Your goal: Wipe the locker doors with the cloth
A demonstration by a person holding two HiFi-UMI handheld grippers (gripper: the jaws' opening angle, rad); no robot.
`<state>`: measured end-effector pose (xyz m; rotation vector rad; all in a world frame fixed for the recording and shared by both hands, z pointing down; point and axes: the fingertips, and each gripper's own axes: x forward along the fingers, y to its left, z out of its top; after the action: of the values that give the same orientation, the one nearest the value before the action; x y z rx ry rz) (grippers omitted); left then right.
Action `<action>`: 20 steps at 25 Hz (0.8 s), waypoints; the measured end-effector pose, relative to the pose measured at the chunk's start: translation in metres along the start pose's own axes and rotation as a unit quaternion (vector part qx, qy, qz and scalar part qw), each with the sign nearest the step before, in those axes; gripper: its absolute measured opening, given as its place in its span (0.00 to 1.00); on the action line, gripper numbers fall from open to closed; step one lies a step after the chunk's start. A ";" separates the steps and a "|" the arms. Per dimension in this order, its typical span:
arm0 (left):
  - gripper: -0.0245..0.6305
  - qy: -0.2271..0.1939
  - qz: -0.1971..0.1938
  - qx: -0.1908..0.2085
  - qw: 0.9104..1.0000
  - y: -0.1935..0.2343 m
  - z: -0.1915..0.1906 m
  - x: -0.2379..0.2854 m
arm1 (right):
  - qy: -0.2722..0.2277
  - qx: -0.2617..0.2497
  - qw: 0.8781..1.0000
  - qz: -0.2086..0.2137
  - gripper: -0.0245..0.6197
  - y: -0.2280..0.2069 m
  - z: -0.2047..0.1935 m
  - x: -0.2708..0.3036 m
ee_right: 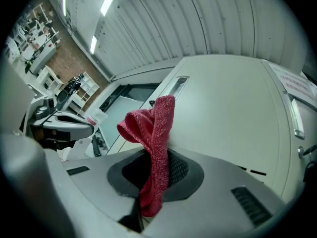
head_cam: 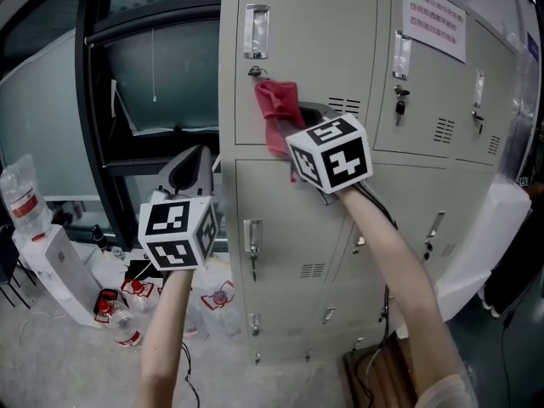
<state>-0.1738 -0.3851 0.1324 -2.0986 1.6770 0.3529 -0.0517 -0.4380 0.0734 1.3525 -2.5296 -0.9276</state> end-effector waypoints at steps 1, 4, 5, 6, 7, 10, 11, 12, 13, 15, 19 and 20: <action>0.06 0.000 -0.003 0.000 1.000 -0.005 0.001 0.002 | 0.001 0.000 1.000 -0.002 0.08 -0.004 -0.002 -0.003; 0.06 0.002 -0.010 0.000 1.000 -0.020 0.001 0.006 | 0.003 -0.001 1.000 -0.009 0.08 -0.018 -0.008 -0.013; 0.06 0.001 -0.012 -0.001 1.000 -0.025 0.001 0.008 | 0.003 -0.001 1.000 -0.012 0.08 -0.022 -0.010 -0.016; 0.06 0.001 -0.015 -0.001 1.000 -0.029 0.002 0.009 | 0.004 0.000 1.000 -0.014 0.08 -0.027 -0.012 -0.020; 0.06 0.000 -0.017 -0.002 1.000 -0.034 0.003 0.011 | 0.004 0.001 1.000 -0.017 0.08 -0.032 -0.015 -0.023; 0.06 0.000 -0.020 -0.003 1.000 -0.047 0.004 0.015 | 0.004 0.004 1.000 -0.022 0.08 -0.047 -0.021 -0.033; 0.06 0.000 -0.020 -0.003 1.000 -0.051 0.005 0.016 | 0.004 0.005 1.000 -0.025 0.08 -0.052 -0.024 -0.036; 0.06 -0.001 -0.021 -0.003 1.000 -0.055 0.005 0.017 | 0.005 0.006 1.000 -0.027 0.08 -0.057 -0.026 -0.040; 0.06 -0.001 -0.021 -0.002 1.000 -0.059 0.006 0.019 | 0.006 0.008 0.999 -0.030 0.08 -0.062 -0.029 -0.044; 0.06 -0.003 -0.024 0.000 1.000 -0.069 0.007 0.021 | 0.007 0.014 0.999 -0.037 0.08 -0.074 -0.036 -0.052; 0.06 -0.006 -0.027 0.000 1.000 -0.086 0.011 0.026 | 0.009 0.021 0.998 -0.050 0.08 -0.097 -0.047 -0.069; 0.06 -0.008 -0.028 -0.001 1.000 -0.091 0.012 0.027 | 0.011 0.021 0.998 -0.054 0.08 -0.102 -0.050 -0.073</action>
<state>-0.0786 -0.3868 0.1250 -2.1333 1.6068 0.3518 0.0832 -0.4451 0.0676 1.5149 -2.4951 -0.8784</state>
